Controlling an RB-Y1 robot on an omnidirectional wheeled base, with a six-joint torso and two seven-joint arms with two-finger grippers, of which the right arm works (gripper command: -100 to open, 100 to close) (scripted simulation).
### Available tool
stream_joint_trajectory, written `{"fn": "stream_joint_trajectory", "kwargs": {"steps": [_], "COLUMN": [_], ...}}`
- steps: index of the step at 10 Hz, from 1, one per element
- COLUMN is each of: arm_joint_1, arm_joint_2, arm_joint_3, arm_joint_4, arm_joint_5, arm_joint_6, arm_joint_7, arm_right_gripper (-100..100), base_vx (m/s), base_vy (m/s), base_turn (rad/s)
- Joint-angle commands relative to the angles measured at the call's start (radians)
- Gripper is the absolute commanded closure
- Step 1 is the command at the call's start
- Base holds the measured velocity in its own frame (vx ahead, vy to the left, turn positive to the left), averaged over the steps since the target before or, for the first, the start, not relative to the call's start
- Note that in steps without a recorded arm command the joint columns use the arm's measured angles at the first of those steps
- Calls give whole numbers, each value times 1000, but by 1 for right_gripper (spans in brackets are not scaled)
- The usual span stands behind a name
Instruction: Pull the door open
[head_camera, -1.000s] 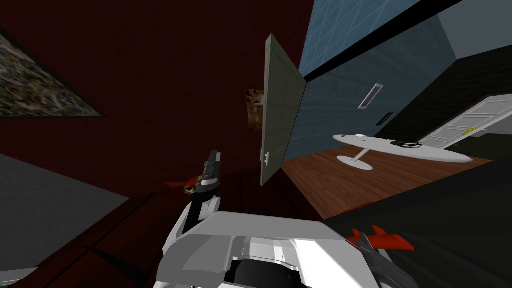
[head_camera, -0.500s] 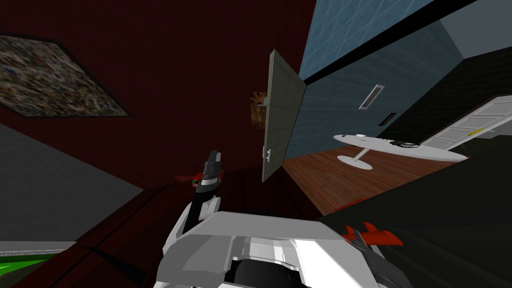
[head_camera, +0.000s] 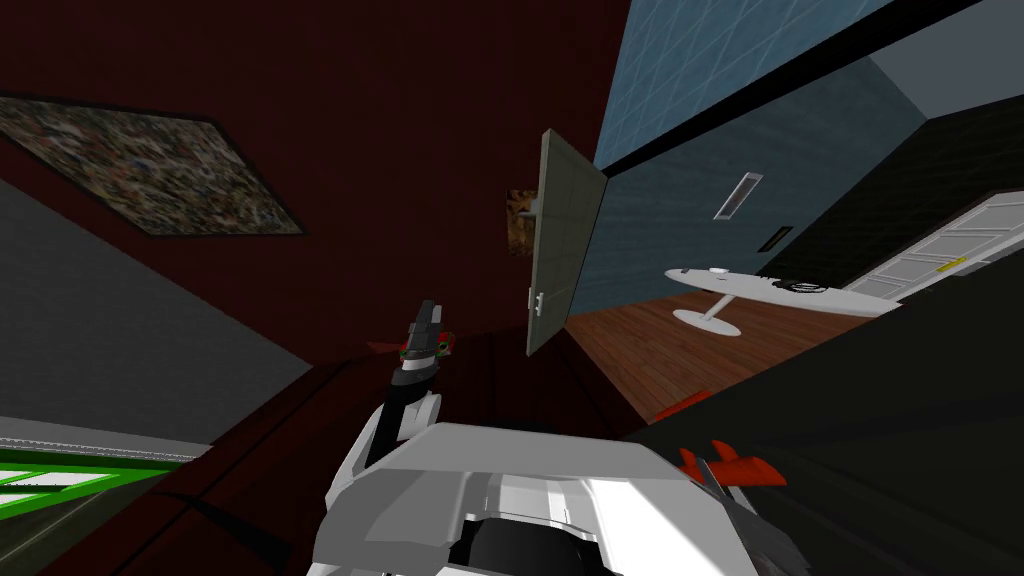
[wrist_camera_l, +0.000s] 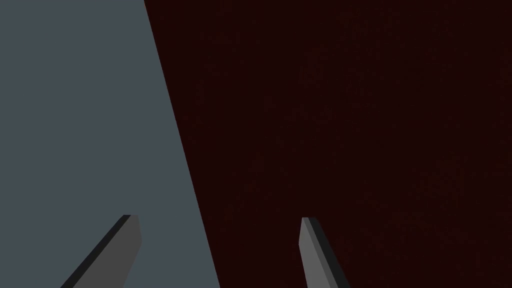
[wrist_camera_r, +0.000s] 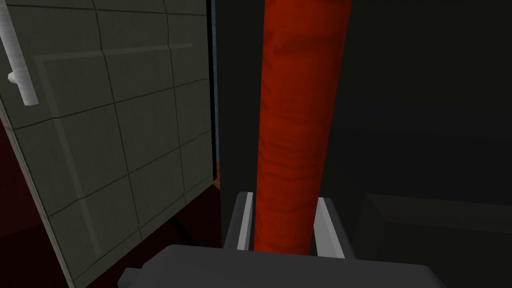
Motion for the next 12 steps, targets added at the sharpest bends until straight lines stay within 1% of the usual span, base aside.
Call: {"fn": "stream_joint_trajectory", "kwargs": {"steps": [1,2,9,11,12], "arm_joint_1": [0,5,27,31,34], "arm_joint_2": [0,0,-16,-19,-18], "arm_joint_3": [0,16,82,95,91], "arm_joint_4": [0,-3,-19,-22,-29], "arm_joint_5": [0,14,76,88,84], "arm_joint_6": [0,-13,-81,-95,-84], "arm_joint_7": [0,-2,-12,-14,-10], "arm_right_gripper": [100,100,100,100,100], "base_vx": [-99,-126,-193,-173,-71], "base_vy": [19,12,4,3,2], "base_turn": [8,27,27,18,5]}}
